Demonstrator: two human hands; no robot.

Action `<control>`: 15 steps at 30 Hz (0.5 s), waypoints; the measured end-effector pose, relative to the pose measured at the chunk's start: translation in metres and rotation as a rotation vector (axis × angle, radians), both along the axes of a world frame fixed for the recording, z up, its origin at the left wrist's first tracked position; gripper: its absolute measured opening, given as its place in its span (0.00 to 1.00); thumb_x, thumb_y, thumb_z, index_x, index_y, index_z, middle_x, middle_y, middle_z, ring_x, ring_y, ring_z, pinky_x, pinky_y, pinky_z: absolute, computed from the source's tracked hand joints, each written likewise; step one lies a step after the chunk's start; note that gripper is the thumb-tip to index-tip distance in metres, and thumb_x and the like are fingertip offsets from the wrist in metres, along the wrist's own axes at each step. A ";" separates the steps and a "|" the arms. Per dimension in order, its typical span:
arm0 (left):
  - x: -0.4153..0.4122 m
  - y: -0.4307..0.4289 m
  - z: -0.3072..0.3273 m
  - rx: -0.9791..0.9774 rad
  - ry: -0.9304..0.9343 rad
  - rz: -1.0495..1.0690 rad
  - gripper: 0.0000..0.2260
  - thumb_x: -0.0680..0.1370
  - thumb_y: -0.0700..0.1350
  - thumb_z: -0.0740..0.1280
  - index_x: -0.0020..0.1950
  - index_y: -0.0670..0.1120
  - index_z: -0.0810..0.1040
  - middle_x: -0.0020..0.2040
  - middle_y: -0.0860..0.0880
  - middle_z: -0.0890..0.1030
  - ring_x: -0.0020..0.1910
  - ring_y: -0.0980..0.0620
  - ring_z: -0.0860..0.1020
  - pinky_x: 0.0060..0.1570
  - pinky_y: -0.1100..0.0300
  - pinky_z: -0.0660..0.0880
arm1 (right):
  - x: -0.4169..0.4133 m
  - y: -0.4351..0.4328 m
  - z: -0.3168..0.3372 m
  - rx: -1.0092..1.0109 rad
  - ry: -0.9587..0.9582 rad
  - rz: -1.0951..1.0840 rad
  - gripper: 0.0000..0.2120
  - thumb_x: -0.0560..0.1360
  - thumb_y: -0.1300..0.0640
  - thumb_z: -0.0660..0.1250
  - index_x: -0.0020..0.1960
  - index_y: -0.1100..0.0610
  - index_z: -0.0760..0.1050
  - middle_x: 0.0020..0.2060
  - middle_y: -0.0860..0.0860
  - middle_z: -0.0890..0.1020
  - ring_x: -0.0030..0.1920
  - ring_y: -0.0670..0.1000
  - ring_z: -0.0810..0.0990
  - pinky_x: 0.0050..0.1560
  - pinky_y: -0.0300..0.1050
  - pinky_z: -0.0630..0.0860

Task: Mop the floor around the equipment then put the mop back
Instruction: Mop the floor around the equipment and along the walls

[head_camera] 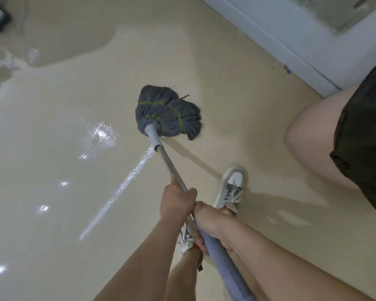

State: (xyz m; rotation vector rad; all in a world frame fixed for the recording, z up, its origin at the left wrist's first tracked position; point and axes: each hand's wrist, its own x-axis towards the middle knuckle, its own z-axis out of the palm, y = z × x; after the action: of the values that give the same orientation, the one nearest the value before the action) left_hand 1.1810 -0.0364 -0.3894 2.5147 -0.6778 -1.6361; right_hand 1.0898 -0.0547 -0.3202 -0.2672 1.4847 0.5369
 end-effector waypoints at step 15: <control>-0.122 0.047 0.009 0.069 0.013 0.274 0.28 0.72 0.47 0.67 0.68 0.36 0.65 0.46 0.42 0.79 0.49 0.40 0.79 0.45 0.56 0.72 | -0.107 0.016 0.007 -0.214 -0.027 0.691 0.12 0.81 0.54 0.48 0.42 0.54 0.66 0.29 0.56 0.72 0.20 0.50 0.67 0.26 0.35 0.63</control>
State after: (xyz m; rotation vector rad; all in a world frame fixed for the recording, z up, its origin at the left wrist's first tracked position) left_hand 1.0590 0.0111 -0.3804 2.5043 -0.2636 -1.6010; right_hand 0.9826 -0.0387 -0.3128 -0.9710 1.4062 0.9144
